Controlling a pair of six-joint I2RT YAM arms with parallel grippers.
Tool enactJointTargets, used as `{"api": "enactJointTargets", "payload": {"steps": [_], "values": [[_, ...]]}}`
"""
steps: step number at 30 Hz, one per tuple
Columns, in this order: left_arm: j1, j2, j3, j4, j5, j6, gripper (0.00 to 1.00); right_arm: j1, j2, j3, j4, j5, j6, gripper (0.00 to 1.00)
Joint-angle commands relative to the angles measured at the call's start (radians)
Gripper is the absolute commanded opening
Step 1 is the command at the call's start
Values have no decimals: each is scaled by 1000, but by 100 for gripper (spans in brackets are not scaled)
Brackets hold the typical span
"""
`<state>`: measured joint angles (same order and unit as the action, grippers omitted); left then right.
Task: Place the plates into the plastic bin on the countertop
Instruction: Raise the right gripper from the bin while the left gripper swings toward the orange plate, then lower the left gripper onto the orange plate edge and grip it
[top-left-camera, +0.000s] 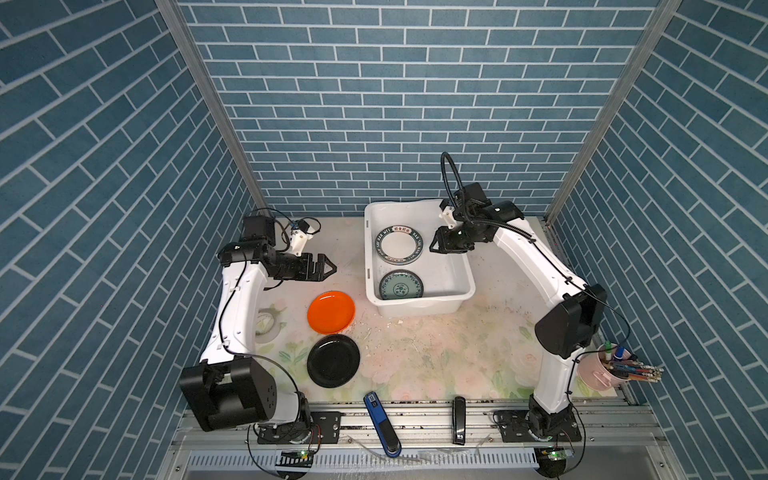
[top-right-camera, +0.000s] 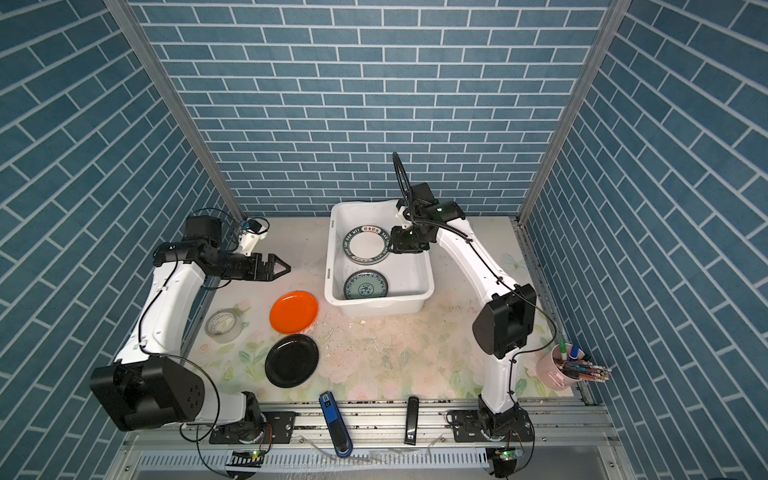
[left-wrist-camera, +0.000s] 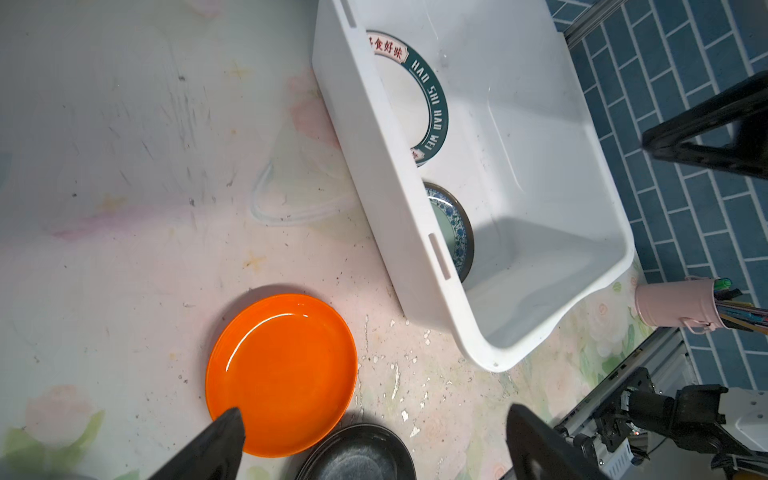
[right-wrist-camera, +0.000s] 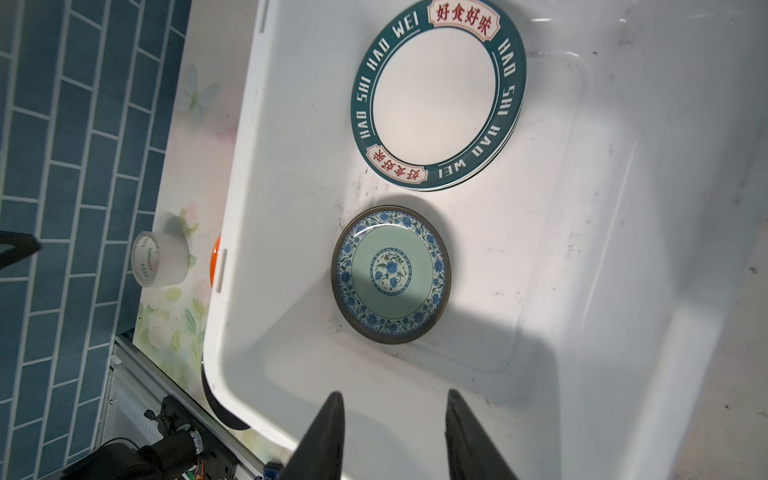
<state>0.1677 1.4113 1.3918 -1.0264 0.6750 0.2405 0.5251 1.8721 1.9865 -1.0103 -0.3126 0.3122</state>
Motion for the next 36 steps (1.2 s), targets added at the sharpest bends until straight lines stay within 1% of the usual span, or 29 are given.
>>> {"api": "enactJointTargets", "payload": {"steps": [1,4,8,11,13,15,18,24,27,30,36], "values": [[25,16,-39,-16,26,102,100,-2,-126,-74,50,19,21,41],[60,53,-72,-1,18,133,100,-2,-228,-160,90,32,47,41],[116,130,-85,-1,40,164,100,-3,-363,-290,154,39,93,41],[133,199,-85,-5,48,202,100,-2,-459,-406,220,44,135,40],[133,238,-88,11,26,213,99,-3,-510,-471,254,47,161,40],[133,275,-90,33,-5,220,95,-2,-559,-526,277,50,189,40],[133,321,-95,75,-62,220,93,-3,-617,-594,301,54,213,40],[133,423,-82,93,-113,242,84,-3,-650,-641,305,55,232,40],[133,466,-72,76,-112,258,77,-2,-643,-640,312,52,232,40],[133,490,-69,66,-112,275,73,-2,-631,-638,323,44,234,40],[133,524,-65,58,-124,291,69,-2,-606,-641,348,25,243,39]]}}
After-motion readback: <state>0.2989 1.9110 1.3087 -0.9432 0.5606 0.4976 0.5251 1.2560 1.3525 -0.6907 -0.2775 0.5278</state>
